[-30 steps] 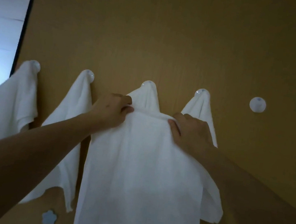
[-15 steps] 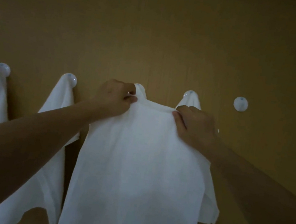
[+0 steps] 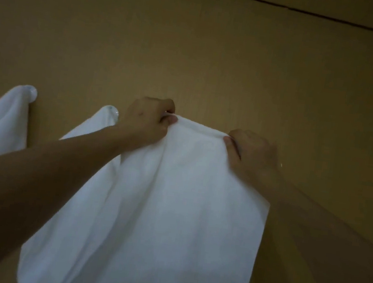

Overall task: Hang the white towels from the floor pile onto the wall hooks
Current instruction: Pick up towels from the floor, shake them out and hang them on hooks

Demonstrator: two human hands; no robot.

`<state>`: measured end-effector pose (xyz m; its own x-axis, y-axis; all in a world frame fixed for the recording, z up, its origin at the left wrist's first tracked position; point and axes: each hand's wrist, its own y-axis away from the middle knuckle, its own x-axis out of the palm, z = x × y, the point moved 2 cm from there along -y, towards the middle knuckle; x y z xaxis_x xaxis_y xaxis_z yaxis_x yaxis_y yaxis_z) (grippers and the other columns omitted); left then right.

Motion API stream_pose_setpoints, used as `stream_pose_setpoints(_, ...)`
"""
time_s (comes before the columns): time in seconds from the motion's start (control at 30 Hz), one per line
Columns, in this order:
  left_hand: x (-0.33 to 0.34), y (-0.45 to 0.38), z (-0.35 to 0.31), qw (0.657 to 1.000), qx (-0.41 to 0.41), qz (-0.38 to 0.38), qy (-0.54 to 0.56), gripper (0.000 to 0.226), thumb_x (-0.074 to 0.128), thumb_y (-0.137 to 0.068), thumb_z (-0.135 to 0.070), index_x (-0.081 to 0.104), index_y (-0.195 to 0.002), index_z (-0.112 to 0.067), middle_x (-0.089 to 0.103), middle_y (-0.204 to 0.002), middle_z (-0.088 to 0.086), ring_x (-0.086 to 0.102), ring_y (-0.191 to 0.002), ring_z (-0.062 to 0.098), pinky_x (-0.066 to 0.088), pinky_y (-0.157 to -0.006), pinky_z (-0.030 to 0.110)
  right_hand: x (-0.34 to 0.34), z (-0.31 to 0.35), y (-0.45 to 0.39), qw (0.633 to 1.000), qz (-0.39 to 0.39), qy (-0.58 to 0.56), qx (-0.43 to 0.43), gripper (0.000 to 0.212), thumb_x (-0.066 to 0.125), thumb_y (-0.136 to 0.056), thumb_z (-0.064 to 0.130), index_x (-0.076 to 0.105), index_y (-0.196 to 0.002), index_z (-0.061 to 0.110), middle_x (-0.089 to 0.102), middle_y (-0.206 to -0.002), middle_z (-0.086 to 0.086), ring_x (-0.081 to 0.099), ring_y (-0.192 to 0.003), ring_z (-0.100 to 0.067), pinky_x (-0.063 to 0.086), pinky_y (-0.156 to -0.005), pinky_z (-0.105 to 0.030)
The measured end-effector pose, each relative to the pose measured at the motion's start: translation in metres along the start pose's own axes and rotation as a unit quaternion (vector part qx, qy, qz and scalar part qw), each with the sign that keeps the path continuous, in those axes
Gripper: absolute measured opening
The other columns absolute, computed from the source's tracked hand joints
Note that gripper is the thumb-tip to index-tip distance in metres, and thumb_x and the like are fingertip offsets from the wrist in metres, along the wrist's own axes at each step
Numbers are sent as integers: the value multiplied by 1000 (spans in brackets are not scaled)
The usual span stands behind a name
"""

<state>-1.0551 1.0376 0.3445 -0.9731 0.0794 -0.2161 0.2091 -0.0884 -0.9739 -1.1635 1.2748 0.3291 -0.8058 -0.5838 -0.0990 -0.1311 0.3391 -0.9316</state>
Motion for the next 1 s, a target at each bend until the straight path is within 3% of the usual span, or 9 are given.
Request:
stream_pose_setpoints(0.13,29,-10,-27,999,-5,31,-30,16,52,-95,-32,60,-100,-19,64,-88,3,53,-80,22,41,-70,33,13,-34,10,1000,16,-6,7,30,42,-97,37,66,-99,18,67,-86,-4,63,-76,-28,48,-63,-35)
stream_pose_setpoints(0.27,53,0,-44,997,10,72,-30,16,54,-94,-32,62,-100,-21,63,-86,0,57,-83,22,41,-70,32,26,-49,34,998,8,-35,44,25,48,-94,29,63,-84,11,63,-77,-6,60,-68,-30,43,-56,-34)
stream_pose_setpoints(0.37,54,25,-39,996,31,71,-34,13,58,-92,-31,65,-95,-20,62,-78,-1,52,-71,18,33,-64,28,34,-38,54,997,-10,-68,19,21,50,-90,24,65,-83,10,62,-72,-3,59,-62,-27,39,-52,-31)
stream_pose_setpoints(0.47,42,41,-22,996,35,80,-15,10,60,-90,-26,64,-87,-17,55,-63,-5,51,-59,17,35,-59,29,41,-20,59,994,-41,-96,-16,20,53,-90,21,64,-77,9,61,-68,-2,55,-56,-22,37,-48,-29)
stream_pose_setpoints(0.57,33,44,-13,994,50,95,-32,11,59,-91,-26,63,-87,-16,59,-63,0,54,-60,21,43,-60,35,46,-7,55,992,-54,-106,-31,18,56,-89,18,66,-77,8,62,-68,-3,55,-57,-21,40,-48,-29)
stream_pose_setpoints(0.67,31,38,-17,992,60,102,-44,14,58,-91,-27,63,-85,-15,60,-64,1,53,-59,19,41,-60,33,46,-8,53,993,-51,-107,-29,19,55,-90,20,67,-79,9,62,-68,-2,56,-56,-21,41,-48,-30)
stream_pose_setpoints(0.8,27,13,-39,995,75,67,-10,19,58,-90,-31,65,-85,-15,59,-65,1,52,-59,20,36,-60,29,30,-29,48,993,-95,-74,3,18,58,-89,20,66,-77,9,61,-63,-5,56,-52,-26,42,-44,-32)
stream_pose_setpoints(0.9,32,-19,-58,997,69,20,23,23,54,-88,-35,66,-89,-15,64,-71,4,55,-68,23,42,-65,32,14,-58,34,992,-110,-54,33,20,55,-92,24,66,-83,11,65,-70,-6,60,-59,-28,46,-50,-36)
stream_pose_setpoints(1.0,51,-46,-75,998,65,-8,-7,16,54,-92,-27,62,-98,-14,67,-83,9,58,-77,30,43,-68,35,5,-84,15,994,-88,-25,67,21,51,-96,28,66,-97,13,68,-80,-7,62,-68,-31,49,-59,-37)
